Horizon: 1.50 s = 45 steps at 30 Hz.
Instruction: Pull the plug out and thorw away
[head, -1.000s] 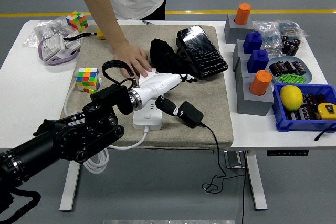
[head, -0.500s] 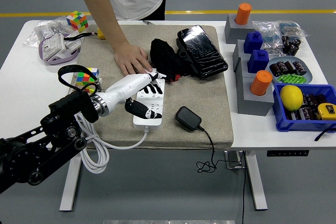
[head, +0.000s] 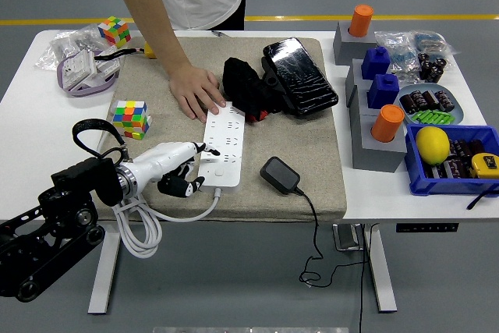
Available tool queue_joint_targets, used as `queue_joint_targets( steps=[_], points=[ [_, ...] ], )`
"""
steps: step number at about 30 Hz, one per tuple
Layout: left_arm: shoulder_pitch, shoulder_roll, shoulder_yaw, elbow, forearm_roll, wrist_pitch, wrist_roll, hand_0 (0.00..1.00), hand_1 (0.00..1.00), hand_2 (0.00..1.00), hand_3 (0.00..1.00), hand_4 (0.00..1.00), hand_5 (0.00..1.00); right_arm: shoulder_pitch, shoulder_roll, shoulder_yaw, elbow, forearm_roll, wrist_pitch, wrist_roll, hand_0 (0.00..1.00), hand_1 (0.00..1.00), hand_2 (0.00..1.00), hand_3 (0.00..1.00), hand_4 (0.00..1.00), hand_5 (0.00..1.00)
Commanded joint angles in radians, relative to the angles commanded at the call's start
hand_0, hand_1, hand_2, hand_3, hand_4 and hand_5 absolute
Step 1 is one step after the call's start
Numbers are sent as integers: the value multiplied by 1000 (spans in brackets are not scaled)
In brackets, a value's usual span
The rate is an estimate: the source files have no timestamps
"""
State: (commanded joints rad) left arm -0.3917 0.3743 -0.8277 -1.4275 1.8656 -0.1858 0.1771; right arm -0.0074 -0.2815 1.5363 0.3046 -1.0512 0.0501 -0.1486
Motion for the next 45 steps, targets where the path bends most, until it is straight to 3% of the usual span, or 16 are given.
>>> queue_joint_targets(
  steps=[7, 24, 33, 37, 38, 43, 44, 45],
  points=[
    [12, 5, 3, -42, -1, -7, 7, 119, 90, 112, 801, 399, 2, -5, 4, 7, -2, -2, 2, 0, 569, 644, 669, 558, 954, 454],
    [-2, -13, 40, 34, 26, -19, 28, 117, 88, 111, 793, 396, 2, -1, 3, 17, -2, -5, -3, 0, 568, 645, 669, 557, 953, 453],
    [-16, -9, 32, 29, 13, -29, 36, 119, 88, 113, 779, 407, 2, 2, -2, 8, -3, -3, -4, 1, 568, 644, 669, 556, 953, 453],
    [-8, -2, -25, -26, -1, 41, -28, 119, 88, 113, 779, 407, 2, 3, -4, 5, -1, -2, -6, 0, 568, 644, 669, 556, 953, 453],
    [-9, -1, -39, -38, -3, 58, -42, 174, 127, 147, 742, 508, 2, 3, -5, 4, -2, -3, -6, 0, 570, 645, 669, 556, 953, 453],
    [-61, -1, -48, -41, -10, 83, -78, 174, 127, 147, 742, 508, 2, 1, -9, -5, -4, -1, -4, -2, 570, 645, 669, 556, 953, 453],
    [-69, -4, -50, -33, -13, 84, -80, 182, 120, 136, 741, 420, 2, 3, -10, -7, -3, 0, -6, -1, 569, 646, 669, 556, 952, 453],
    [-75, -8, -54, -24, -17, 86, -82, 182, 120, 136, 741, 420, 2, 4, -10, -8, -2, 2, -7, -1, 569, 646, 669, 556, 952, 453]
  ],
)
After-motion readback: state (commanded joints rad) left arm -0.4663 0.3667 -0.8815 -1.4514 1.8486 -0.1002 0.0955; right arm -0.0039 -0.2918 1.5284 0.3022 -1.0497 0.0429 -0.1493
